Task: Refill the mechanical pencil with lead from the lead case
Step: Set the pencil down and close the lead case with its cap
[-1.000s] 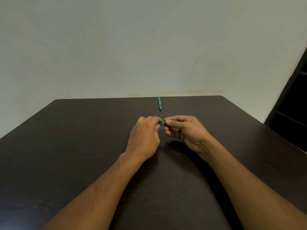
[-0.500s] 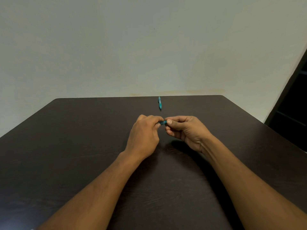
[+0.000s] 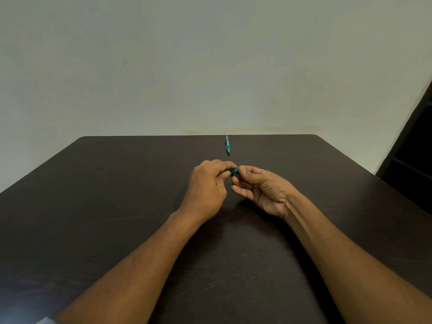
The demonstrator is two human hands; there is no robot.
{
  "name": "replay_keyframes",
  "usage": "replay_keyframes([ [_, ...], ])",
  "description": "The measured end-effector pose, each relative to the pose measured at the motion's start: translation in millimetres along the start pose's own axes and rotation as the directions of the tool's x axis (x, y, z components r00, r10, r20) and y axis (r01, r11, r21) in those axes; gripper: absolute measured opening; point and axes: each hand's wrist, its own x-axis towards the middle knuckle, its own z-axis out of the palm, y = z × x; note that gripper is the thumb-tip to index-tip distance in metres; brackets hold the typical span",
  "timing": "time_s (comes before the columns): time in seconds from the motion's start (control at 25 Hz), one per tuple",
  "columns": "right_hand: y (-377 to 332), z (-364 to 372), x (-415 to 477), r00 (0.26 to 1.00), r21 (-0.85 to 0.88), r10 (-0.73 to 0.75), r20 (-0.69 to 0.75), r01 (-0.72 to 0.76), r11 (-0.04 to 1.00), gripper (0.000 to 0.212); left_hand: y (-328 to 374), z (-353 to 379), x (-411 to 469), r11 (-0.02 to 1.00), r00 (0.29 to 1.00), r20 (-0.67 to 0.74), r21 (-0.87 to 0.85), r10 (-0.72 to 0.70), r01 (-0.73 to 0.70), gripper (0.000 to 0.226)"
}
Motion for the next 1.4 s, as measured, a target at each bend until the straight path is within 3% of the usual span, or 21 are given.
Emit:
replay_keyframes([
  [0.2,3,2,3,0.999,-0.025,0.001,-0.040,-0.002,1.000,0.019,-4,-1,-1,1.000,1.000,0.017,0.005,-0.006,0.006,0.029],
  [0.4,3,1,4,0.996,0.008,-0.088,-0.034,0.089,0.996,0.019,3,1,-2,0.999,0.999,-0.015,0.023,-0.038,0.038,0.022],
  [0.64,4,1,4,0.993,-0.069,-0.117,-0.003,0.116,0.991,0.023,2,-3,-3,0.956,0.978,0.131,-0.227,-0.160,0.186,0.042],
  [0.8,6,3,6,0.990,-0.131,-0.139,-0.028,0.134,0.982,0.017,1,-2,-1,0.882,0.949,0.166,-0.355,-0.268,0.311,0.035],
  [1.08,8,6,5,0.984,-0.177,-0.175,-0.032,0.166,0.970,0.011,-1,-2,1,0.793,0.921,0.176,-0.468,-0.347,0.388,0.033],
  [1.24,18,7,5,0.932,-0.484,-0.353,-0.081,0.273,0.831,0.006,-4,1,-1,0.689,0.861,0.158,-0.538,-0.484,0.486,0.035],
  [1.4,22,11,22,0.836,-0.735,-0.534,-0.126,0.283,0.616,0.012,-15,7,10,0.648,0.787,0.071,-0.524,-0.613,0.552,0.016],
])
